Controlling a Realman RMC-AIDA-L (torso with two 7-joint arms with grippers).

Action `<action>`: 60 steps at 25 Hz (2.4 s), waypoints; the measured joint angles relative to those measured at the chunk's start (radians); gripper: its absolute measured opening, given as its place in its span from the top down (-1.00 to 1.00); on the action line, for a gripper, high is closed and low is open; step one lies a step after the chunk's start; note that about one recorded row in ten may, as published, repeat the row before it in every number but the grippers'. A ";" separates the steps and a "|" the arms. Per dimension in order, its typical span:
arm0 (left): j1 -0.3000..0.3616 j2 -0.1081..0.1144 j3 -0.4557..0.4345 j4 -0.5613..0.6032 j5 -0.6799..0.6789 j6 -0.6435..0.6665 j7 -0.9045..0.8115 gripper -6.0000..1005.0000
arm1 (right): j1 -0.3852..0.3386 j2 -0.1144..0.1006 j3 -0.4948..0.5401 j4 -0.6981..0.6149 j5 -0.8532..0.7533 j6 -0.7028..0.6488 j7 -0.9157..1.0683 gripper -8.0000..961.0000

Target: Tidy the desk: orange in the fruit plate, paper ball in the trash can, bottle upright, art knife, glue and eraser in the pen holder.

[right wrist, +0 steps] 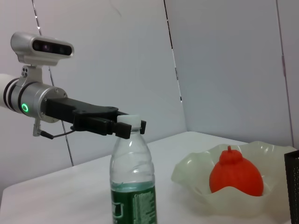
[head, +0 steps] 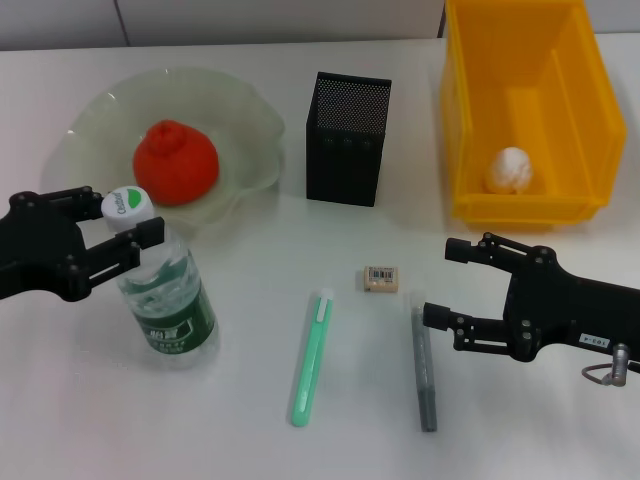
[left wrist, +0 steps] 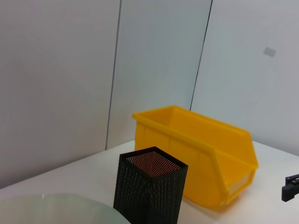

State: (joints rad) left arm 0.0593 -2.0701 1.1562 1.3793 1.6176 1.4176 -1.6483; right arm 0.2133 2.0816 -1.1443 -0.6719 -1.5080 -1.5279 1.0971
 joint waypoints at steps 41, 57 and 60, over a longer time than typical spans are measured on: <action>-0.064 -0.001 -0.094 -0.251 -0.142 -0.007 0.366 0.04 | 0.010 -0.001 -0.001 0.000 0.000 0.000 0.010 -0.75; -0.083 -0.003 -0.260 -0.259 -0.207 0.124 0.416 -0.48 | 0.011 -0.002 0.000 -0.013 0.001 0.000 0.013 -0.76; -0.083 -0.002 -0.312 -0.260 -0.236 0.166 0.420 -0.51 | 0.011 -0.002 0.000 -0.021 0.004 0.000 0.024 -0.76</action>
State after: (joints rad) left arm -0.0234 -2.0726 0.8441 1.1188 1.3820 1.5838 -1.2278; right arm 0.2239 2.0801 -1.1443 -0.6928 -1.5043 -1.5283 1.1214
